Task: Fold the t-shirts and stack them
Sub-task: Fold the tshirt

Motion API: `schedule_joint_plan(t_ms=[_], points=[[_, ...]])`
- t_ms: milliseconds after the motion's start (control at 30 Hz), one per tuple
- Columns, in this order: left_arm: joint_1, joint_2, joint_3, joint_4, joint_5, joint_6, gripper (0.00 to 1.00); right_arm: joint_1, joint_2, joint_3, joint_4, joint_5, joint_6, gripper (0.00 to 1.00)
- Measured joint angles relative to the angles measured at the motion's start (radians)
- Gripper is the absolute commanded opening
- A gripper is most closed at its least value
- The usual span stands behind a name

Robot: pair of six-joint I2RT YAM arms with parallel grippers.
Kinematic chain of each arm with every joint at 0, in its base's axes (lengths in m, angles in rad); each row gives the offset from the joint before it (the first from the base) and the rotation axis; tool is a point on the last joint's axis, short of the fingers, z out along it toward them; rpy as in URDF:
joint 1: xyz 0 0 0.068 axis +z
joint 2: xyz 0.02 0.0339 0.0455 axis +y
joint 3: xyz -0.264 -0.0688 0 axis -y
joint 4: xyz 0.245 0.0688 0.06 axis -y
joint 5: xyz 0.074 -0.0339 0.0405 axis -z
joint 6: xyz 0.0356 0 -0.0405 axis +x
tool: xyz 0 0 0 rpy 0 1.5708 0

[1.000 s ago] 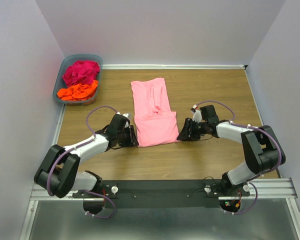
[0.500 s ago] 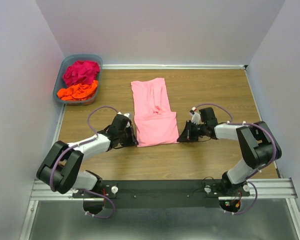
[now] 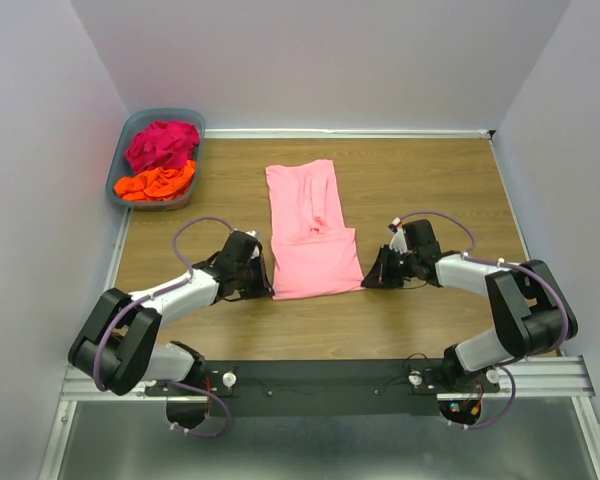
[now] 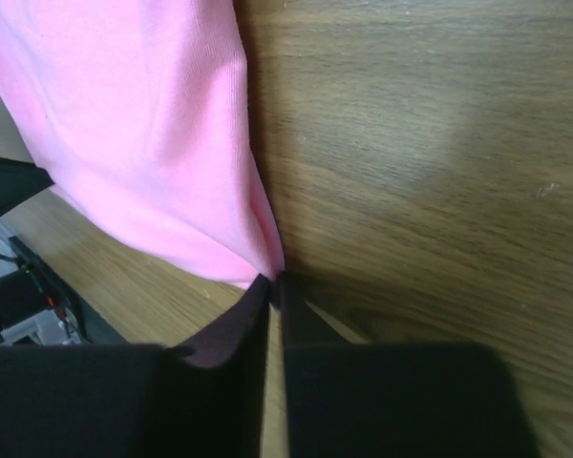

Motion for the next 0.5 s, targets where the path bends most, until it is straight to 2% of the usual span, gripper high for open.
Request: schedule_joint_plan(t_ms=[67,133,200,300,333,367,400,433,500], points=[[-0.001,0.000,0.004,-0.012,-0.001,-0.001,0.34,0.000,-0.005,0.003,-0.010,0.002,0.003,0.34],[-0.003,-0.002,0.011,-0.029,-0.010,-0.011,0.57,0.000,-0.019,0.021,-0.034,0.015,-0.002,0.44],[-0.003,-0.022,0.026,-0.053,-0.027,-0.016,0.61,0.000,-0.032,0.036,-0.053,0.027,-0.005,0.48],[-0.002,-0.095,0.059,-0.096,-0.064,-0.024,0.62,0.000,-0.059,0.083,-0.084,0.036,-0.003,0.48],[0.000,-0.115,0.076,-0.100,-0.073,-0.027,0.58,0.000,-0.062,0.098,-0.085,0.035,-0.003,0.48],[0.003,-0.126,0.089,-0.101,-0.078,-0.028,0.49,0.000,-0.063,0.129,-0.090,0.035,-0.003,0.48],[0.005,-0.138,0.106,-0.089,-0.082,-0.030,0.37,0.000,-0.057,0.157,-0.089,0.032,-0.004,0.48],[0.011,-0.144,0.119,-0.066,-0.081,-0.032,0.20,0.000,-0.045,0.193,-0.085,0.019,-0.008,0.48],[0.023,-0.137,0.131,0.003,-0.070,-0.026,0.14,0.000,-0.011,0.254,-0.064,-0.023,-0.012,0.48]])
